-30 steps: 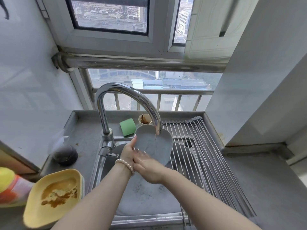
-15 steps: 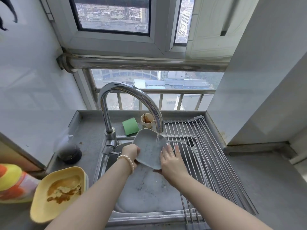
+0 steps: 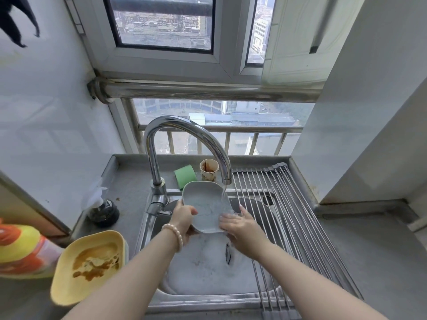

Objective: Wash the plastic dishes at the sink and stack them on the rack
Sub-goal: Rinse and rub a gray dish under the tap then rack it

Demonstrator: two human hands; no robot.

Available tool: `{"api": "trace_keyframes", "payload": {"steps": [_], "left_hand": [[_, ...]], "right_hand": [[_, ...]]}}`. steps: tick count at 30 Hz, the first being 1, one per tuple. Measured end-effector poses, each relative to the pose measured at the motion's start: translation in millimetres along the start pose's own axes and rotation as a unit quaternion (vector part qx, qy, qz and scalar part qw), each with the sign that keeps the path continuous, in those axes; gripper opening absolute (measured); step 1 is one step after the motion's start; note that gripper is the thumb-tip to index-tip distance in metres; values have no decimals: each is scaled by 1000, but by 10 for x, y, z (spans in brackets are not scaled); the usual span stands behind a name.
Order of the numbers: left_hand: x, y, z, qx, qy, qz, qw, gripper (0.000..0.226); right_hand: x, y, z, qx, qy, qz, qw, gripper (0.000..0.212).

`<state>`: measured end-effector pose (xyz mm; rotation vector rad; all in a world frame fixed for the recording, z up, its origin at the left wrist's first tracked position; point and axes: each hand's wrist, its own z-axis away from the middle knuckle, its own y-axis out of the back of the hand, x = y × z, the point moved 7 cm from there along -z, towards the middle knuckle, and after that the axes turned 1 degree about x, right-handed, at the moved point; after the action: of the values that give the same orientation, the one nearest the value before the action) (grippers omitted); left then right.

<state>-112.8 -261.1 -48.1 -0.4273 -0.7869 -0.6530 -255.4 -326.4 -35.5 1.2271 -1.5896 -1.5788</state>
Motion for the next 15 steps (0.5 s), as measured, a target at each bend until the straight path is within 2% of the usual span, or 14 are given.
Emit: {"api": "trace_keyframes", "payload": {"steps": [2,3,4,7,11,13,15], "left_hand": [[-1,-1,42,-41,55,-3,998,37],[-18,-5,39,-60,78,14,995,35],[-13,-10,60,-77,93,26,992,33],[-35,-96,178,-96,92,71,989,20],[-250,-291,249,-2,-26,173,985,35],[-287,-251,224,63,-65,177,980,41],[-151,-149,196,98,-121,88,984,50]], "right_hand": [[44,61,-40,-47,-20,75,996,49],[73,87,-67,-55,-31,86,994,52],[66,87,-98,-69,-34,90,993,49],[-35,78,-113,-43,-5,140,989,32],[-251,110,-171,-1,-42,129,991,17],[-431,195,-181,65,-14,32,997,23],[-469,189,-124,86,17,-95,992,15]]}}
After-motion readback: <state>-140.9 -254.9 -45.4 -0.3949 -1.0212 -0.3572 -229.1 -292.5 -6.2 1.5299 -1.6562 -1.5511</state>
